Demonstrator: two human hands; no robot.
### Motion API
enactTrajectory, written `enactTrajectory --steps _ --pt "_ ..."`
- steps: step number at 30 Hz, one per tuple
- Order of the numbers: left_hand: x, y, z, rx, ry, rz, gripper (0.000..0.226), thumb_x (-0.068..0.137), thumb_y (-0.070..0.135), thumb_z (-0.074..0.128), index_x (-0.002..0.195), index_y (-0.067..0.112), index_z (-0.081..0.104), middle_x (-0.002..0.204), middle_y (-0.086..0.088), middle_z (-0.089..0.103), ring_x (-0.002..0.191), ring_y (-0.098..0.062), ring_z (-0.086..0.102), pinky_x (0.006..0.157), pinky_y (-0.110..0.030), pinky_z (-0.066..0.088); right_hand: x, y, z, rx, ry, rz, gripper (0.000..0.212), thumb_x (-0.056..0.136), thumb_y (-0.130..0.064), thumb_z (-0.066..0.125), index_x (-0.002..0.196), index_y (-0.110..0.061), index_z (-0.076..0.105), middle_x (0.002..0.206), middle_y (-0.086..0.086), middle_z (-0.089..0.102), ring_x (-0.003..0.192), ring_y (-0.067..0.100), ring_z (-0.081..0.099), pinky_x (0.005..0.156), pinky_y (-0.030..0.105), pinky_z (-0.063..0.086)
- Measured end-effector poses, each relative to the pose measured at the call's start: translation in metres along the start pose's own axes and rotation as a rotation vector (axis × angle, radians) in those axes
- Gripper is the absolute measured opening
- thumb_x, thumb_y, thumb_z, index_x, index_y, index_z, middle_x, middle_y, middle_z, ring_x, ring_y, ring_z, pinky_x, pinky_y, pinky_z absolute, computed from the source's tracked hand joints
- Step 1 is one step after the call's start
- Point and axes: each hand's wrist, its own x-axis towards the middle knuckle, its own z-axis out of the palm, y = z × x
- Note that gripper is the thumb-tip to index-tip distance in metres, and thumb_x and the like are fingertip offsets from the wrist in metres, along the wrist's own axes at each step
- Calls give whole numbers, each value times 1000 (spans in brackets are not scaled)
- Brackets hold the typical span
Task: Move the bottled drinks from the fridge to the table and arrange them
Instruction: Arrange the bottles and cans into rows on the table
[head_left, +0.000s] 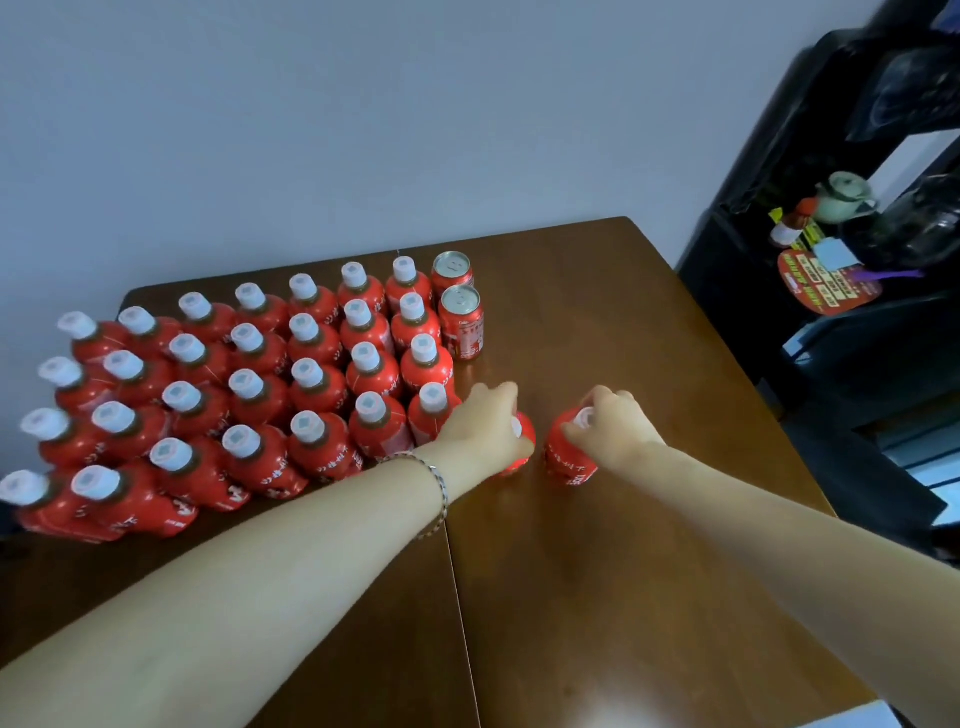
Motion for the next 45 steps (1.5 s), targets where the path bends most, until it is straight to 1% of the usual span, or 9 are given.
enactTrajectory --steps 9,15,19,22,24,27,34,38,45 --pt "56 -12 -2 188 55 12 29 89 13 54 114 6 42 117 -19 43 98 -36 54 77 -38 44 66 -32 -13 36 26 -90 37 89 -33 56 118 -11 49 123 12 43 98 30 59 85 39 53" --pt "69 -37 6 464 222 158 40 95 35 45 129 15 41 119 -4 50 110 -23 49 85 -30 39 113 -70 1 135 26 -170 37 85 -35 63 111 -10 55 115 9 54 89 21 55 71 29 46" --pt "73 -56 7 322 284 146 39 91 47 48 120 22 51 112 4 58 109 -18 50 92 -28 30 135 -86 10 328 -137 -185 27 89 -36 58 99 -11 63 95 9 69 90 26 67 86 39 53" --pt "71 -60 12 167 323 129 35 87 46 55 115 24 57 108 5 61 106 -17 54 91 -28 32 143 -73 15 650 -63 -23 23 94 -32 51 90 -13 63 77 6 66 78 30 69 86 42 54" --pt "70 -61 14 97 347 125 34 86 44 58 114 26 57 107 5 61 105 -15 55 92 -27 34 141 -54 21 668 -131 157 34 94 -43 46 114 -17 57 94 5 63 84 25 63 82 37 50" --pt "70 -64 16 47 376 149 33 84 42 62 111 24 59 104 4 61 102 -15 56 89 -28 37 137 -32 45 918 -456 389 67 86 -65 42 141 -27 37 146 3 39 127 31 44 89 48 40" --pt "71 -65 16 55 398 179 37 81 38 67 113 21 61 105 2 63 103 -18 58 87 -31 41 136 -39 74 966 -516 308 52 90 -62 34 133 -34 41 130 5 54 108 30 58 66 44 50" --pt "73 -66 16 44 382 188 37 81 38 68 112 20 61 105 1 63 102 -18 59 87 -33 47 141 -44 64 898 -541 303 47 94 -58 33 131 -29 39 130 5 51 113 33 54 77 57 49" --pt "72 -66 21 103 397 182 41 84 33 66 121 15 60 110 -4 64 105 -24 59 94 -35 41 132 -40 68 904 -574 273 45 98 -52 25 132 -27 41 126 9 55 110 33 56 81 52 50"
